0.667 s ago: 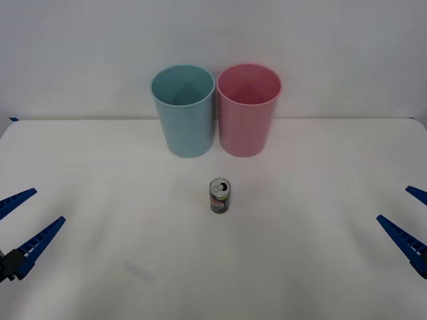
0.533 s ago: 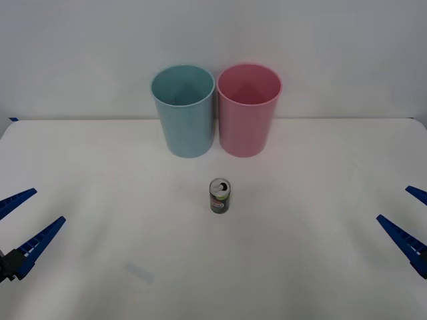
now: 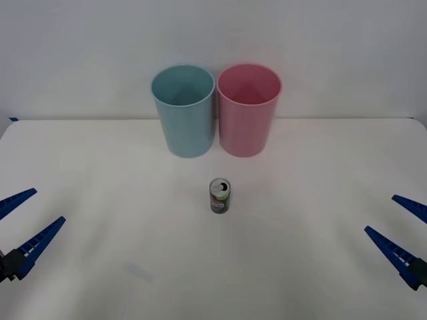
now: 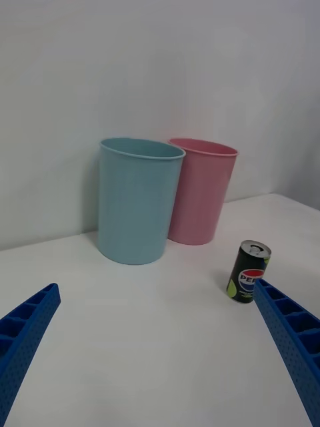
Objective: Grasp the object on the table and drop it into the matching bin: aluminum can to the light blue bin, PET bottle to the pink bin.
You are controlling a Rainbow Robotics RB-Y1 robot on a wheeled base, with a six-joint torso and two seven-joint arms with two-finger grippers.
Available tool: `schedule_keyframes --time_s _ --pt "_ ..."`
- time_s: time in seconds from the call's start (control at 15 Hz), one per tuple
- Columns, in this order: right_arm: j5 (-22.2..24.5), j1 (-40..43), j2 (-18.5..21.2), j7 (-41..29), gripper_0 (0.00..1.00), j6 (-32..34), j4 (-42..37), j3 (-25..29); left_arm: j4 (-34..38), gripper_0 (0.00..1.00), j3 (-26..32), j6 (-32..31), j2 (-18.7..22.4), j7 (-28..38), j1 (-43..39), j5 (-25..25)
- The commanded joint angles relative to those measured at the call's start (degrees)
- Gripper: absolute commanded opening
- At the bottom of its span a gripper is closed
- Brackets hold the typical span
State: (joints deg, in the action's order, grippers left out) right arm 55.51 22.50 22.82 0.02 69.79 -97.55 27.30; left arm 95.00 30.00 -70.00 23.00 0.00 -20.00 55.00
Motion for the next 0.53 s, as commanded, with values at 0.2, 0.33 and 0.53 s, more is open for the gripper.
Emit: schedule_keyframes --time_s 0.2,0.33,0.53 --pt "0.48 1.58 2.15 1.47 1.00 -0.89 0.08 -4.98 0.00 1.00 0.00 0.00 0.00 0.00 0.00 0.00" --pt "0.65 1.93 2.50 2.96 1.00 -1.41 0.08 -7.17 0.00 1.00 0.00 0.00 0.00 0.00 0.00 0.00" --pt "0.92 2.37 2.58 9.82 1.00 -4.40 -0.01 -9.72 0.00 1.00 0.00 0.00 0.00 0.00 0.00 0.00"
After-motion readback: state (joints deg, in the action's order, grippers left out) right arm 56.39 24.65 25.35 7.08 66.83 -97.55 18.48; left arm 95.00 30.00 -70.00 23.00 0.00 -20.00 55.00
